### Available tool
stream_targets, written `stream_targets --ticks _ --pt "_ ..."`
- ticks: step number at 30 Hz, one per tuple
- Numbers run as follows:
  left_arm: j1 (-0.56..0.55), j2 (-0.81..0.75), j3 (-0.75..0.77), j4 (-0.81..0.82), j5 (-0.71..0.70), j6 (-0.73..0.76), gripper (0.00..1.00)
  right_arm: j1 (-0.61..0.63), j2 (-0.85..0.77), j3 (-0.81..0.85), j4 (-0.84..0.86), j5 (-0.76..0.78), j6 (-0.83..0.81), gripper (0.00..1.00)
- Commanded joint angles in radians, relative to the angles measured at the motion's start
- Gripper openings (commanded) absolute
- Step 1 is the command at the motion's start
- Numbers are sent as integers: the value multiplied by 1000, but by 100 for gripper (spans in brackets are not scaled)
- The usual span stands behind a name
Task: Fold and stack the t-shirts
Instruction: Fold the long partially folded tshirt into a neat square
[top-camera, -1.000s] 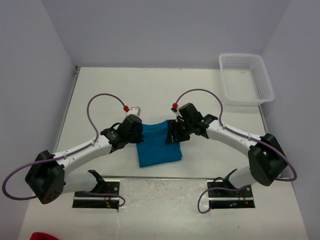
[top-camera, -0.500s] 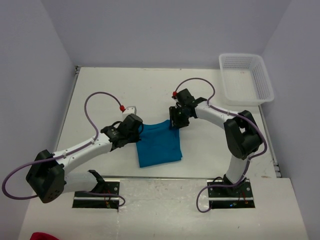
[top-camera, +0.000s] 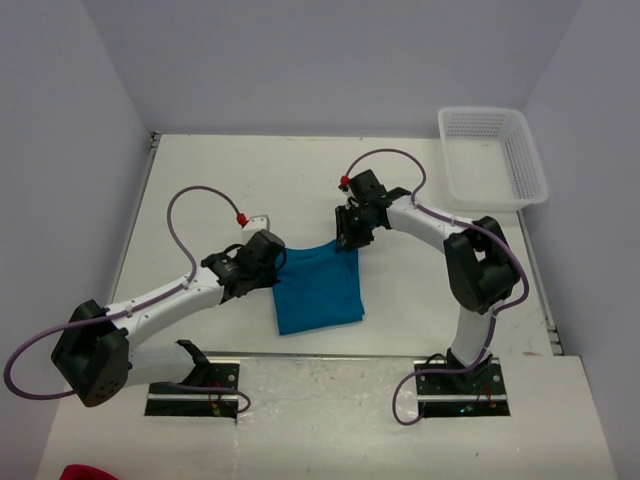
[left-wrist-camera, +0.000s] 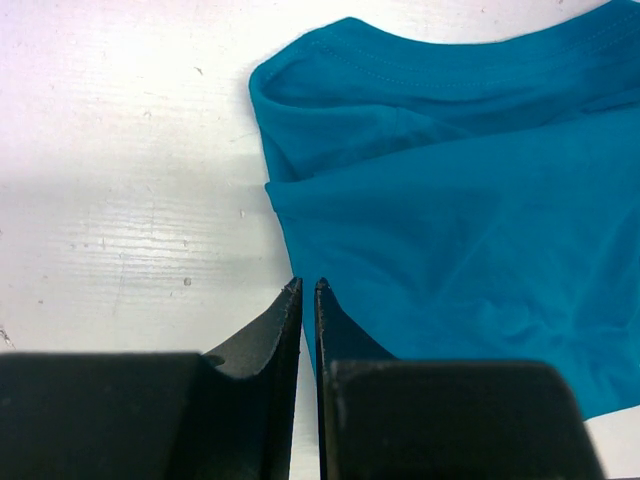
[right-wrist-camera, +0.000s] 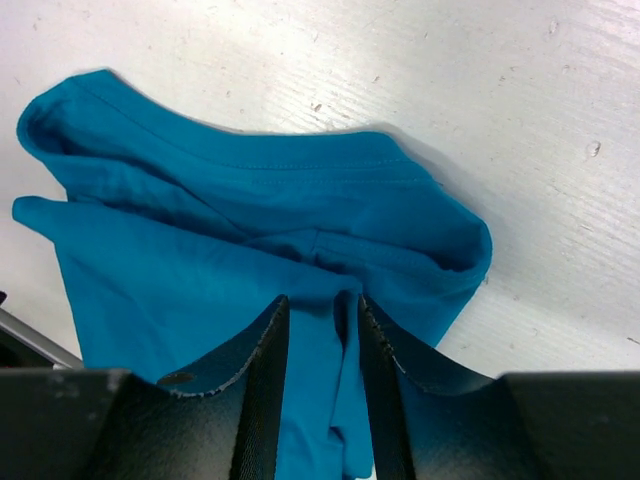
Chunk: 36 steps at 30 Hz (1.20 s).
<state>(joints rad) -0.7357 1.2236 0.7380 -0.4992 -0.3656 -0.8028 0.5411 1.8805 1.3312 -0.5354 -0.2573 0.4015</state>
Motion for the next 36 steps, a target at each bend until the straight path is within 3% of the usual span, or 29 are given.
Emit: stream_targets --ticks 1,16,19,24,31,36 --pt "-2 -24 -5 -30 -41 -47 10 2 3 10 11 -48 -7 35" --pt "2 -15 17 -68 -95 -87 19 3 23 -24 58 -126 -1 28" --pt "18 -3 15 -62 -93 -88 21 5 28 -18 58 -132 -3 23" --pt "82 27 -9 -1 -55 -56 28 5 32 -18 58 -123 0 0" --pt "136 47 -26 129 45 23 38 5 5 -33 52 -86 0 0" --pt "145 96 -5 179 86 56 39 5 3 -33 52 -91 0 0"
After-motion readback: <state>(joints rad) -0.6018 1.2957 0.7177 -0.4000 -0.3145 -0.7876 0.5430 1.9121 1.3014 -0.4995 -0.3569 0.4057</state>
